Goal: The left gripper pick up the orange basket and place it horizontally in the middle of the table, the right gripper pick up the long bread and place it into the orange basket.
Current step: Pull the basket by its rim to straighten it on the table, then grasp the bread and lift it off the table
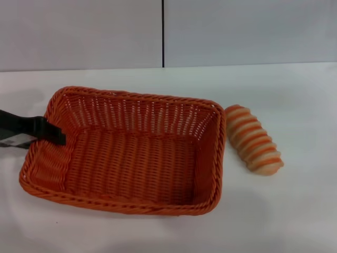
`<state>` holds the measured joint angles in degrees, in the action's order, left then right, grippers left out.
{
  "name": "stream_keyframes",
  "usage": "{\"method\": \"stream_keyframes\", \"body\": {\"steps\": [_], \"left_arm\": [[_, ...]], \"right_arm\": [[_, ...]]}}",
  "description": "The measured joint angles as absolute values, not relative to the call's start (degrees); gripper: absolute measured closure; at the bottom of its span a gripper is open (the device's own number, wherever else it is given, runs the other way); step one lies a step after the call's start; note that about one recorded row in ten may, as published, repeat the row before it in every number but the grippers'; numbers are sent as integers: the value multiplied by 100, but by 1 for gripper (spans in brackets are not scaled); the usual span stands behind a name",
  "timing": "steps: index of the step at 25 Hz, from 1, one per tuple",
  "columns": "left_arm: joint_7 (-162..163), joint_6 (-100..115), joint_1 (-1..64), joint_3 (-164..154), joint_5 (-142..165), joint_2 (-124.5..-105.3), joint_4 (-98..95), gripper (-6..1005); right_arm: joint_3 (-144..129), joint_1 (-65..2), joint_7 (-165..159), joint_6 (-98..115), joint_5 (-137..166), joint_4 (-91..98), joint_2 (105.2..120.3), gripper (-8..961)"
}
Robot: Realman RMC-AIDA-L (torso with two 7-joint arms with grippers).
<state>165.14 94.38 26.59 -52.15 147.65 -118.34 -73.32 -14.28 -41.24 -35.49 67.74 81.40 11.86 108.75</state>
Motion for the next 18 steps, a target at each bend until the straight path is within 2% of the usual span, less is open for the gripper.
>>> {"method": "stream_keyframes", "body": {"steps": [1, 12, 18], "left_arm": [[16512, 9471, 2647, -5170, 14758, -11831, -7326, 760], [16271, 9856, 2578, -4326, 13779, -11756, -7571, 331], [15397, 9933, 2534, -3142, 12985, -11734, -7828, 331]], "right_arm": [[-1428, -4126, -3548, 6774, 8140, 1186, 10876, 287], [-1445, -4087, -3613, 6835, 8146, 1287, 10948, 287], [-2062, -3856, -5013, 6766, 8362, 2112, 11031, 287]]}}
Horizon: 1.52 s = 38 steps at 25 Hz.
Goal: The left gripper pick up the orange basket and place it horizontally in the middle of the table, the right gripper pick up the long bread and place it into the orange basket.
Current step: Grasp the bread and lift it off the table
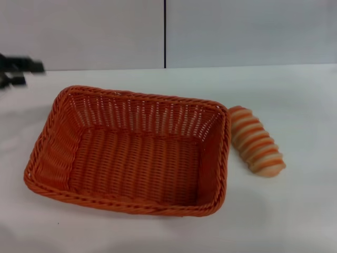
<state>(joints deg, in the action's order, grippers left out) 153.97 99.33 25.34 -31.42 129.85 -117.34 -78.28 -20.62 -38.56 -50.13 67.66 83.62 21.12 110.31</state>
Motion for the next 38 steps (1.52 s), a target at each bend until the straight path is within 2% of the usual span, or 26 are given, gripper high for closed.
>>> {"method": "stream_keyframes", "body": {"steps": [7, 14, 16, 19, 24, 26, 38], "left_arm": [[12924, 9617, 2260, -1874, 11788, -11764, -7365, 330], [11686, 9306, 1972, -1839, 11181, -11788, -6853, 330], [10305, 9222, 1670, -1761, 10289, -11754, -5864, 330], [10094, 9219, 1539, -1754, 10176, -11735, -5702, 330], [10120, 9266, 1415, -1753, 10167, -11684, -5696, 329], [10134, 9282, 1392, -1752, 10162, -11669, -5690, 329], [10140, 9223, 1456, -1765, 10188, -11608, -5671, 330]], "right_arm": [[-3023, -3544, -8803, 6252, 10766, 4531, 11157, 286], [-3206, -3969, -11529, 7399, 13739, 5809, 11143, 287], [-3201, -4032, -11661, 7557, 13873, 5905, 11192, 287], [-3190, -4000, -11674, 7559, 13781, 6103, 11378, 288], [-3215, -3922, -11567, 7232, 13570, 6421, 11779, 288], [-3306, -3887, -11488, 7014, 13466, 6418, 11874, 287], [-4994, -3554, -11196, 5718, 11493, 5477, 11891, 288]]}}
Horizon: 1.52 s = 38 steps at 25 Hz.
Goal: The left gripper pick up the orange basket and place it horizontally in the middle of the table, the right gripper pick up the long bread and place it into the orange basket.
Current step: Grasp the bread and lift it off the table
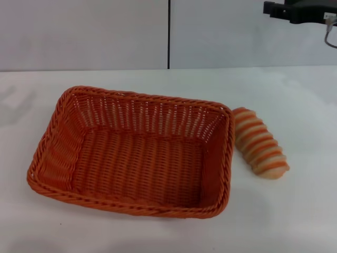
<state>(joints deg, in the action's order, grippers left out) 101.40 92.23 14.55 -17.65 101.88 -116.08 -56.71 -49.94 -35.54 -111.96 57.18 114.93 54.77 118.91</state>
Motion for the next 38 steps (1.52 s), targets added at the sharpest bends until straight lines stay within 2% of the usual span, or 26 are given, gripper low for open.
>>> {"method": "stream_keyframes", "body": {"steps": [7, 13, 26, 29, 32, 38], "left_arm": [[10146, 9050, 1509, -1790, 10193, -11585, -5561, 329], [10105, 8937, 1607, -1800, 10198, -11468, -5306, 330], [9947, 8860, 1583, -1802, 10238, -11433, -5291, 331], [9859, 8857, 1572, -1802, 10249, -11436, -5291, 330], [9822, 8868, 1548, -1802, 10250, -11436, -5290, 330], [9722, 8889, 1516, -1805, 10273, -11429, -5291, 330]], "right_arm": [[-5471, -3617, -11184, 5449, 11124, 5176, 11891, 287], [-5783, -3725, -11405, 5323, 11015, 5006, 11891, 287], [-6591, -3759, -13081, 5931, 10990, 5027, 11869, 287], [-6959, -3563, -13524, 6070, 11077, 5338, 11887, 288], [-7363, -3048, -14431, 6345, 11811, 6559, 11913, 288], [-6742, -2962, -15221, 7610, 12983, 7508, 11921, 288]]}}
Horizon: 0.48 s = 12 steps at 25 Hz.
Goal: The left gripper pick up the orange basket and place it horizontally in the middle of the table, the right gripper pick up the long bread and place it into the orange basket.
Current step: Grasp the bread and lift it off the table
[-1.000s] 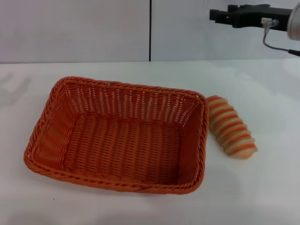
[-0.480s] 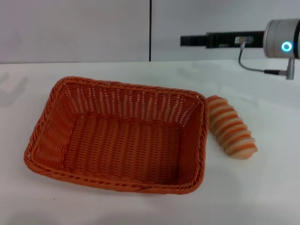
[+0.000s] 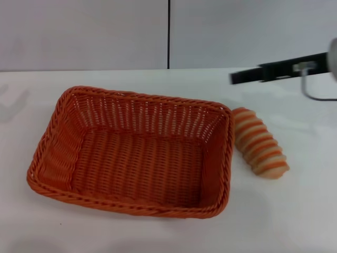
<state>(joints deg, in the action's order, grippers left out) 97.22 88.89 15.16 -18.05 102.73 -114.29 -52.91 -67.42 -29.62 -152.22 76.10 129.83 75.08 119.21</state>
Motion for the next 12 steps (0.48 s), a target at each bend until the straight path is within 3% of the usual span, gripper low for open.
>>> {"method": "stream_keyframes", "body": {"steps": [12], "left_arm": [[9666, 8935, 1468, -1815, 10562, -11473, -5291, 329]], "right_arm": [[-6255, -3187, -15413, 8399, 13989, 7236, 11875, 287]]}}
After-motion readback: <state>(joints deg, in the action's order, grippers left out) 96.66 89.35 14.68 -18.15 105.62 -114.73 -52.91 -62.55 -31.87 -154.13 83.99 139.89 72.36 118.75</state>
